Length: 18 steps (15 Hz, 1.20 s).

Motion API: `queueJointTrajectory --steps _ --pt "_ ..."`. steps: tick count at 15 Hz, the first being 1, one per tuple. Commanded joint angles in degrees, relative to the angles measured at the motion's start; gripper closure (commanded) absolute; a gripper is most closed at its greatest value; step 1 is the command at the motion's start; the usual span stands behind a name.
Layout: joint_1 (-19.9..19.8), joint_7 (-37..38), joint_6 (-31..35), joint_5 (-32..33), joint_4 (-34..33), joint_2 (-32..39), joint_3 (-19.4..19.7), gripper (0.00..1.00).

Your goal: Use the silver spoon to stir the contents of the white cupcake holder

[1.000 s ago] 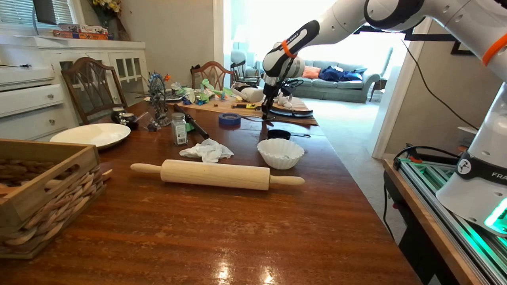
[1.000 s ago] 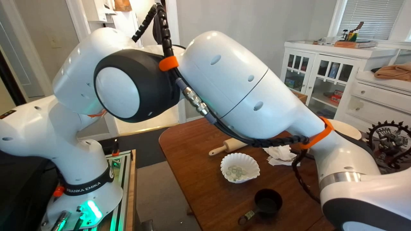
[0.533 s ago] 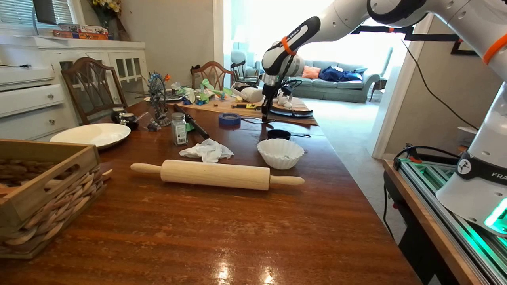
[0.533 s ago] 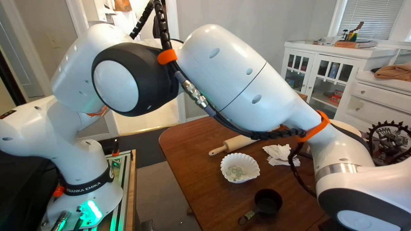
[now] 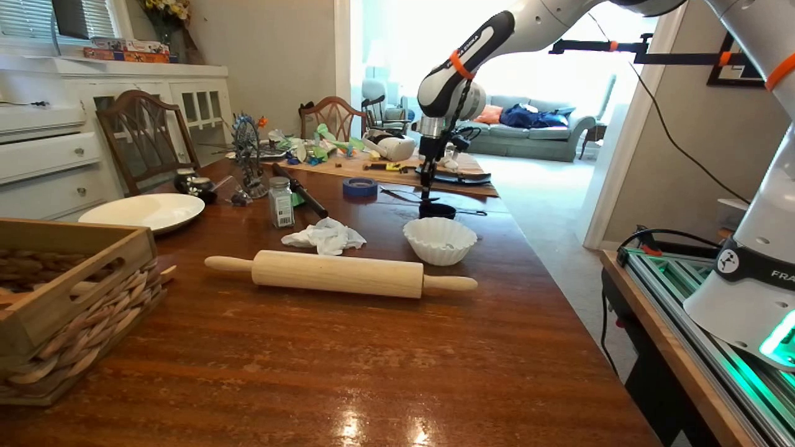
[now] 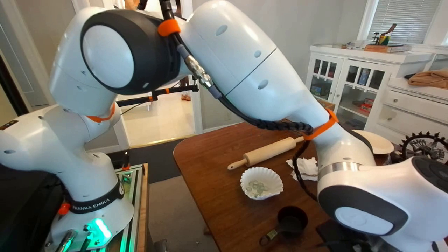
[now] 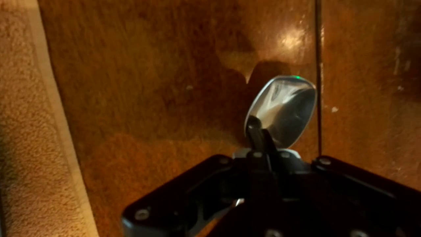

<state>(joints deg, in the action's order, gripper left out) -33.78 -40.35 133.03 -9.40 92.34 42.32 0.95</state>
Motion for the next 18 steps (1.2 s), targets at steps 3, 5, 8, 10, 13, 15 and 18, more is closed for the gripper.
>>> queueJointTrajectory --steps 3,5,8,10,13,15,18 --pt "2.1 -3.5 1.25 -0.15 13.44 -7.6 -0.11 1.0" --pt "3.51 -3.58 1.85 -0.11 16.53 -9.59 0.36 1.0" --pt "5.31 -2.83 2.24 -0.15 18.73 -10.93 1.18 1.0" --pt "6.25 -2.62 4.72 0.29 19.69 -11.45 1.84 1.0" --pt "6.55 -4.17 9.27 0.7 20.96 -12.13 2.01 1.0" --pt "5.73 -7.67 8.54 0.04 22.14 -14.13 0.79 1.0" --pt "5.64 -12.89 6.6 -0.44 23.43 -17.13 0.22 1.0"
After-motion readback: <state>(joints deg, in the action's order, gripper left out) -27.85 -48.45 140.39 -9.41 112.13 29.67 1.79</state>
